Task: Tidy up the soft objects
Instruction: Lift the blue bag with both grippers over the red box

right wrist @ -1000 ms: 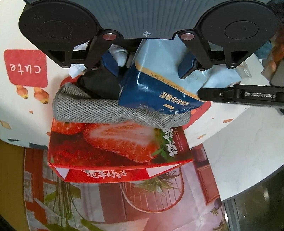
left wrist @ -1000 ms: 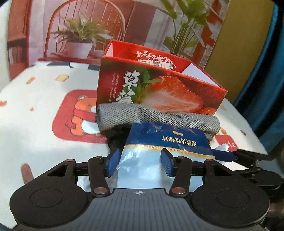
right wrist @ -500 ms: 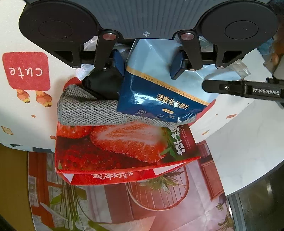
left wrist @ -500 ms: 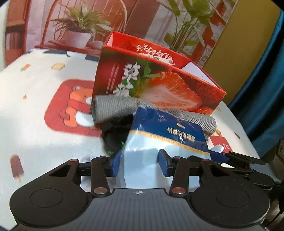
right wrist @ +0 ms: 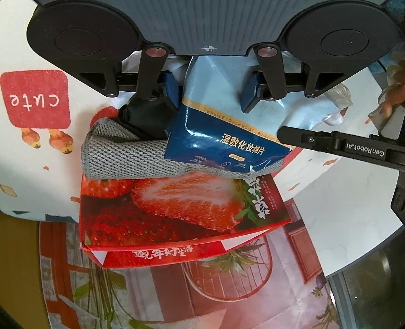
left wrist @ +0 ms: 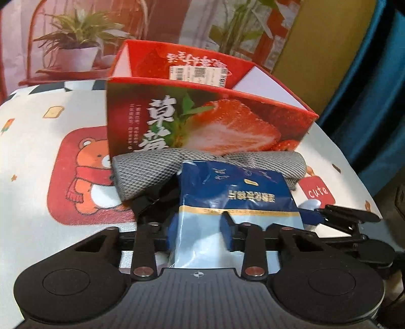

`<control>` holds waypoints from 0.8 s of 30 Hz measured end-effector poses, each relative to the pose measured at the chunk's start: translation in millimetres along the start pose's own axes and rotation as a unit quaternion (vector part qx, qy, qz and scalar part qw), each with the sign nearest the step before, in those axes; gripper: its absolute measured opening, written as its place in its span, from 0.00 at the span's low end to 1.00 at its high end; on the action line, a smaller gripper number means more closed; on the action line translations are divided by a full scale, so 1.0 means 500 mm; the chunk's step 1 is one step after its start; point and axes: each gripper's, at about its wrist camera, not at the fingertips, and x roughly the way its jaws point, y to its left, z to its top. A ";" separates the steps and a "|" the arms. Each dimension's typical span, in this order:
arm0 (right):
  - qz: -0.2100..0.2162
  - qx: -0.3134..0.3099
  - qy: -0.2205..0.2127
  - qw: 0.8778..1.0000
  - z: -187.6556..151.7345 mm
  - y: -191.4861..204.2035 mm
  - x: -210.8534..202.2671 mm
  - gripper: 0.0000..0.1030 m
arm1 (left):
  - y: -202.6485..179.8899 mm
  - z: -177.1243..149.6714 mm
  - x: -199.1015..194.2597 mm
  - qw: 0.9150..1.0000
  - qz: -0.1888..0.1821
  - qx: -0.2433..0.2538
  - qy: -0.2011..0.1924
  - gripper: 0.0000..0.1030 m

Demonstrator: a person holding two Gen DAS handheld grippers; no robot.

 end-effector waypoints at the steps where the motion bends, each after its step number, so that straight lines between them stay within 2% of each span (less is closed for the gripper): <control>1: 0.003 0.002 0.001 1.000 0.002 -0.001 0.000 0.43 | -0.005 0.002 0.000 1.000 0.001 0.006 0.002 0.29; 6: 0.011 -0.001 -0.006 1.000 0.016 0.000 -0.012 0.35 | -0.020 0.005 -0.017 1.000 0.007 0.024 -0.002 0.26; 14: 0.015 -0.036 -0.057 0.998 0.061 0.015 -0.063 0.34 | -0.046 0.040 -0.085 0.998 0.005 0.040 -0.057 0.26; 19: 0.015 -0.080 -0.092 0.992 0.123 0.028 -0.092 0.34 | -0.064 0.079 -0.128 0.994 0.008 0.048 -0.099 0.26; 24: 0.016 -0.111 -0.114 0.987 0.199 0.026 -0.093 0.34 | -0.076 0.129 -0.137 0.991 0.021 0.055 -0.120 0.26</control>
